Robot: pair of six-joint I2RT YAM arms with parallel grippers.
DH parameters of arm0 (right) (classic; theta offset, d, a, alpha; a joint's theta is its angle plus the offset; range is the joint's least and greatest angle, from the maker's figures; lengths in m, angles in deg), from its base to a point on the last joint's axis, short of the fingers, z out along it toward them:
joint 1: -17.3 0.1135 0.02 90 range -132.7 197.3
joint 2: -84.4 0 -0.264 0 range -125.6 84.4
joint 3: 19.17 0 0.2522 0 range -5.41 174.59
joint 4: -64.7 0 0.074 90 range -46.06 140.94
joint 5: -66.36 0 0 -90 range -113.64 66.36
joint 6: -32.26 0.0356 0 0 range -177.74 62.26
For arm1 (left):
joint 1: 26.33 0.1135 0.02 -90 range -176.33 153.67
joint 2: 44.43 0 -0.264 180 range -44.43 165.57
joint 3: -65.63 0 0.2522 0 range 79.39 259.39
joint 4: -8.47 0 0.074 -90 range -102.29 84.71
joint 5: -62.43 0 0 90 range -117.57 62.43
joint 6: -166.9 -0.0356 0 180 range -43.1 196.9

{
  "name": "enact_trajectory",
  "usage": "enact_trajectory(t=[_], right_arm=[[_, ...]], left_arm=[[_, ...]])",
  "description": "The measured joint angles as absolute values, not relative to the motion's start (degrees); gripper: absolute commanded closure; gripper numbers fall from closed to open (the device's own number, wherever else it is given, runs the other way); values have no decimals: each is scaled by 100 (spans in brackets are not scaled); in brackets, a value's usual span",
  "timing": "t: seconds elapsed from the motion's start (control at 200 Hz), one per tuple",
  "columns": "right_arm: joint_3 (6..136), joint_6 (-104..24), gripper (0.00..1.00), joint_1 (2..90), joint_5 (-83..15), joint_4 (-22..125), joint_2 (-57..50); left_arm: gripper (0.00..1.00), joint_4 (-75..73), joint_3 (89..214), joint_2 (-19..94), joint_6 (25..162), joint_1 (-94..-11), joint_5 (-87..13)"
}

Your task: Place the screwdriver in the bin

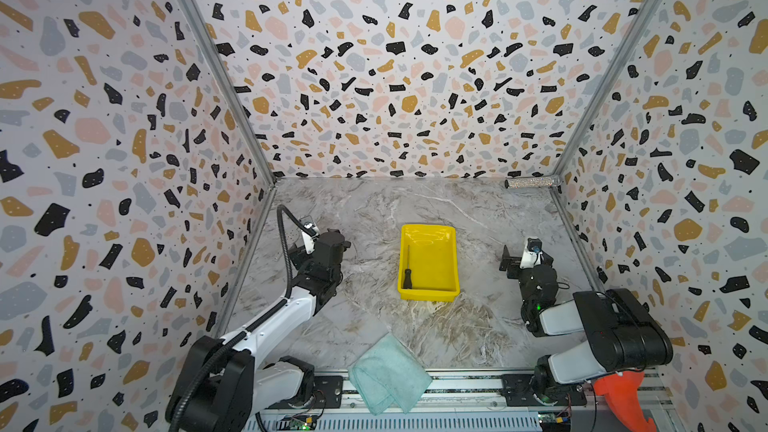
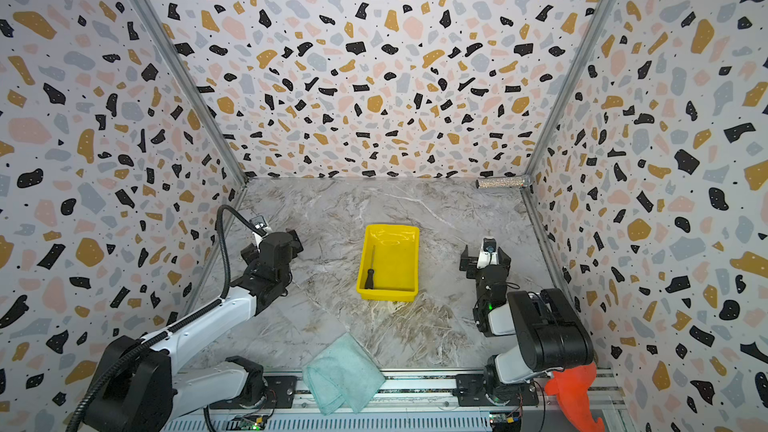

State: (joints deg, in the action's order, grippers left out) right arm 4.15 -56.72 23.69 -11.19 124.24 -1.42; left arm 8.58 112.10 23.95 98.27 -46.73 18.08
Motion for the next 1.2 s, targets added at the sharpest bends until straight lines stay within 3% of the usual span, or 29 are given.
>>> enact_trajectory(t=[0.215,0.501,0.891,1.201], right_arm=[[415,-5674,1,2369,-1119,12424,-142],[415,-5672,1,2369,-1119,12424,-142],[415,-5672,1,2369,-1119,12424,-142],[415,-5674,1,2369,-1119,12424,-142]], left_arm=[[0,2095,10491,2583,8648,-4669,2310],[0,3166,9925,2725,7619,-4669,1895],[0,4984,8714,2760,7888,-4147,1056],[0,5719,8648,3087,8015,-3917,511]])
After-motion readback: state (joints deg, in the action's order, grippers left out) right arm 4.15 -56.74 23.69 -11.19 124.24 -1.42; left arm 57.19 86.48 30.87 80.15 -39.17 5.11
